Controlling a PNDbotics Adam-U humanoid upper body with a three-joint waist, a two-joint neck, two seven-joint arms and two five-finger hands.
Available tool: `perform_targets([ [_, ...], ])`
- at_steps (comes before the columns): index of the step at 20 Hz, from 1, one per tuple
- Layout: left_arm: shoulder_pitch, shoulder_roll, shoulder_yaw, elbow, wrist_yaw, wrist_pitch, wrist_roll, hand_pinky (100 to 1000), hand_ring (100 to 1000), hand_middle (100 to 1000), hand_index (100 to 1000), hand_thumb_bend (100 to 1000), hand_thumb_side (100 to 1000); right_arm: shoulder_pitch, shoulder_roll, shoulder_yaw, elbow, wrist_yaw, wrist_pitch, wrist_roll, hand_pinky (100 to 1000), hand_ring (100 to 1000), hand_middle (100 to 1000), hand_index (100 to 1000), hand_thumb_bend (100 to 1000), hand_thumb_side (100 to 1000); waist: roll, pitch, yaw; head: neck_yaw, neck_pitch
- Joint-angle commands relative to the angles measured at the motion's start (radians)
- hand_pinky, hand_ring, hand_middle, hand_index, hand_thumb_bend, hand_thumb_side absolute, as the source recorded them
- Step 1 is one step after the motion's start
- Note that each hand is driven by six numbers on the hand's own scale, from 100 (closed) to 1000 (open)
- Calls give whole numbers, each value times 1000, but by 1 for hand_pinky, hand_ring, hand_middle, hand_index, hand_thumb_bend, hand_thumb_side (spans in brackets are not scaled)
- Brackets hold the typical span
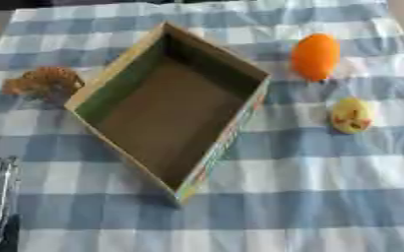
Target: Pick up objects on the table and place them in the box.
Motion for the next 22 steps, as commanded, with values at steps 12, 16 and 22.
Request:
perform_targets([
  [12,-6,5,2,-17,0,0,3,476,607,579,777,100,905,-17,-36,-4,-19,10,6,9,667,805,608,764,100,480,-8,-28,2,-3,-7],
  [16,-4,8,1,-17,0,1,1,476,607,578,777,100,905,-25,-88,19,-19,40,27,31,674,813,614,763,100,528,-10,-31,3,-9,7],
  [22,-5,8,-2,-17,1,1,-3,476,607,579,777,100,904,-40,-161,57,-19,107,71,98,690,826,636,770,100,622,-12,-32,4,-16,24],
])
